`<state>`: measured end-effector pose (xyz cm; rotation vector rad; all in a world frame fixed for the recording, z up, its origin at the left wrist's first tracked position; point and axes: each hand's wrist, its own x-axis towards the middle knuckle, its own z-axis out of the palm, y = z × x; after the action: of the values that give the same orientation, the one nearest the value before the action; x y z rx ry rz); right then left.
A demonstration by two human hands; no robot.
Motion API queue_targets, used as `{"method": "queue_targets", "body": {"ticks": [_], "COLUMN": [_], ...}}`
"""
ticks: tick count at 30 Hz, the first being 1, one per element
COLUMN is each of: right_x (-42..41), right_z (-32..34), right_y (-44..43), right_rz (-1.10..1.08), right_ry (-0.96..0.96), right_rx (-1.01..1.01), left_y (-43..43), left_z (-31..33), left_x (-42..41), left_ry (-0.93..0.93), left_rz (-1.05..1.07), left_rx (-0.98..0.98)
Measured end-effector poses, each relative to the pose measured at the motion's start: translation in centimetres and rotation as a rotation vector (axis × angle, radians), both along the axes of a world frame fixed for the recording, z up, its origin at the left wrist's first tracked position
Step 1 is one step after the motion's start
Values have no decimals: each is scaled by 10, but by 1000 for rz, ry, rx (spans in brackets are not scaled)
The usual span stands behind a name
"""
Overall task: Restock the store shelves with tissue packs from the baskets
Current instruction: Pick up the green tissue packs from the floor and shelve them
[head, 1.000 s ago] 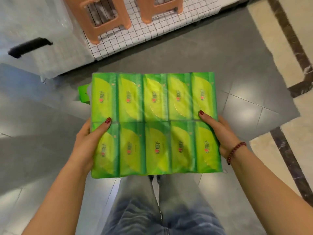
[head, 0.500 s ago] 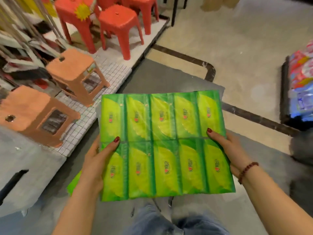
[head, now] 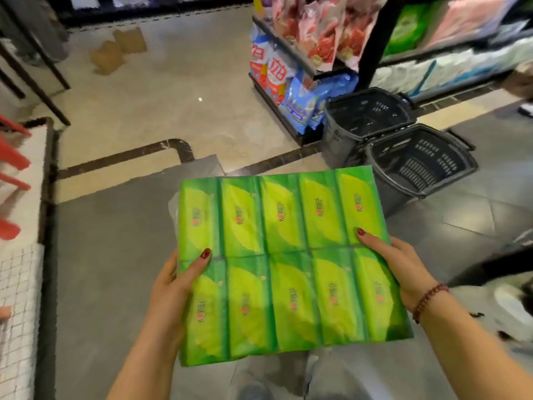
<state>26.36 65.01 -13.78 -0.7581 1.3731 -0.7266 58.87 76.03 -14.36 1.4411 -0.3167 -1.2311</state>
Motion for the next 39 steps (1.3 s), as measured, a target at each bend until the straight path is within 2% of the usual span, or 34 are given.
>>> {"method": "queue_targets", "body": {"ticks": [6,13,22,32,39], "right_x": [-122,-241,-334,-422,-496], "right_z": [-2,4,8,12,8], "right_y": [-23,-58,-114,-249,-332], "right_rz": [-252,-432,-674,-873,-982], "right_ry": [0,20,-33,-34,-77], "right_rx": [-4,-28,-66,-105,-81], "left_y": [-98,-188,-325,-522,-625], "left_z": [6,10,6,1,5], "left_x": [-105,-226,-336,-451,-539], "left_ry": [-18,21,-28,58,84], "left_rz": [-224,-432,-604,-819,-862], "left_rx": [-23,-75,-84,-117,-75]}}
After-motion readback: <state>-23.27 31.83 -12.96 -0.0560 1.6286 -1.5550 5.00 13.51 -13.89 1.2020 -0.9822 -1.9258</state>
